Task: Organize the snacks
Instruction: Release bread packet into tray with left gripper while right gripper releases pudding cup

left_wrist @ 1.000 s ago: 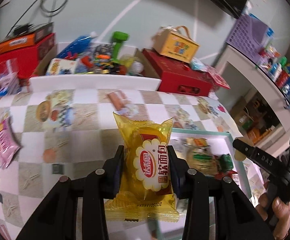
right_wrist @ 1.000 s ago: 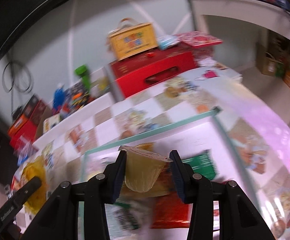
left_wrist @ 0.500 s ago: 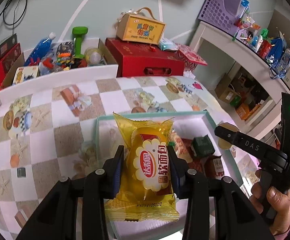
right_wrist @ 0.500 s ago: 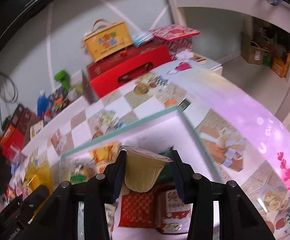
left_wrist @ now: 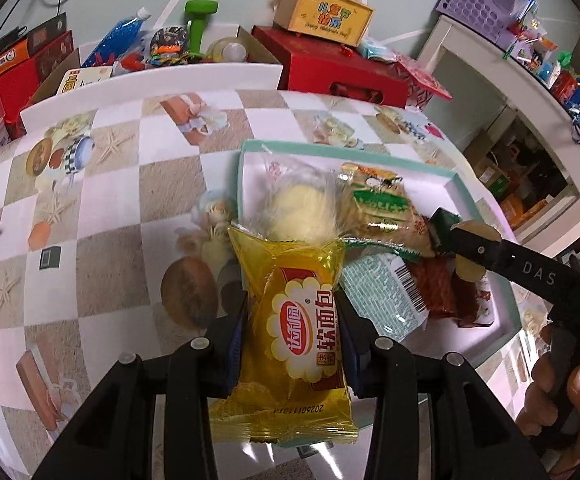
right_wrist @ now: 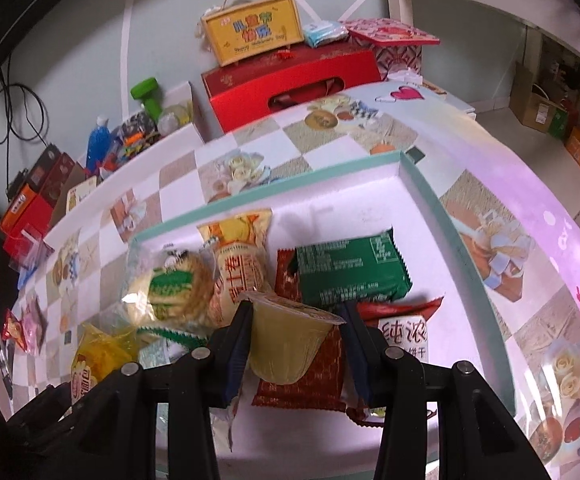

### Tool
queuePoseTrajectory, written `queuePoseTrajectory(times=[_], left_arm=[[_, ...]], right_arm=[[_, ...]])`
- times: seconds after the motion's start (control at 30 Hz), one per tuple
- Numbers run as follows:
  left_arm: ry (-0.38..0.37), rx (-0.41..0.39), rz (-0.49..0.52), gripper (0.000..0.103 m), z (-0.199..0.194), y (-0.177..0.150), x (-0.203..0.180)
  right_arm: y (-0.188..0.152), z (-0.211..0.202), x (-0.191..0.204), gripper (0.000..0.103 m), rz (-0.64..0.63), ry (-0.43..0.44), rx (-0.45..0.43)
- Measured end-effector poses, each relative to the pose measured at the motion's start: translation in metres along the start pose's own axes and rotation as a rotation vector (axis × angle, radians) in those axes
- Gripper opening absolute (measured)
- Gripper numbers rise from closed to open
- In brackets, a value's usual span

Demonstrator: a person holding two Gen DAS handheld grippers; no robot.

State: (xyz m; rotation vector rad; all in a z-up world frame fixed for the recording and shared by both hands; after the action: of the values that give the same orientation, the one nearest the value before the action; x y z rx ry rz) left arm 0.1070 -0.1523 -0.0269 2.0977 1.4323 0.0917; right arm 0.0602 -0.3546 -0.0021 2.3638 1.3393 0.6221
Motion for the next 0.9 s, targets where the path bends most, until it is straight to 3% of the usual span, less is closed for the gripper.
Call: queuePoseTrajectory(times=[0.4,0.57,0.8,0.87,0.9], left_arm=[[-0.010,0.040,0.049,0.042,0.015,-0.004,-0.021],[0.013,0.040,0.061,0.061,0.008,-0.003,-0.022],[0.002,-0.001,0.063,0.065,-0.009,0.003,-0.024],[0.002,-0.003,0.063,0.072,-0.011,0.004,-0.024],[0.005,-0.005,0.063,0.078,-0.011,0.004,-0.023]], right_arm=[[-0.007,0.010,0.001,0.047,-0.027,-0.021,0.047],[-0.004,0.005,0.002,0.047,-0.036,-0.028,0.030],[-0.002,-0.003,0.003,0.047,-0.040,-0.029,0.010],[-0.002,-0.003,0.003,0.049,-0.040,-0.029,0.009],[-0.002,-0.003,0.004,0.055,-0.040,-0.028,0.009]])
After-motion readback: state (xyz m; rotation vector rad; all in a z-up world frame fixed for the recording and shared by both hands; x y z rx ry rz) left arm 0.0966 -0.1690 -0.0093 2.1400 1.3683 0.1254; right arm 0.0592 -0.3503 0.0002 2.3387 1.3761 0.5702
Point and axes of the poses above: each gripper's, at about its wrist camera, not at the fingertips, and z roughly the way its jaws point, x to its left, y to its top, the point moved 2 cm from there along z, roughly the way its jaws point, and after that the axes turned 1 degree about z, right-handed, at the moved point
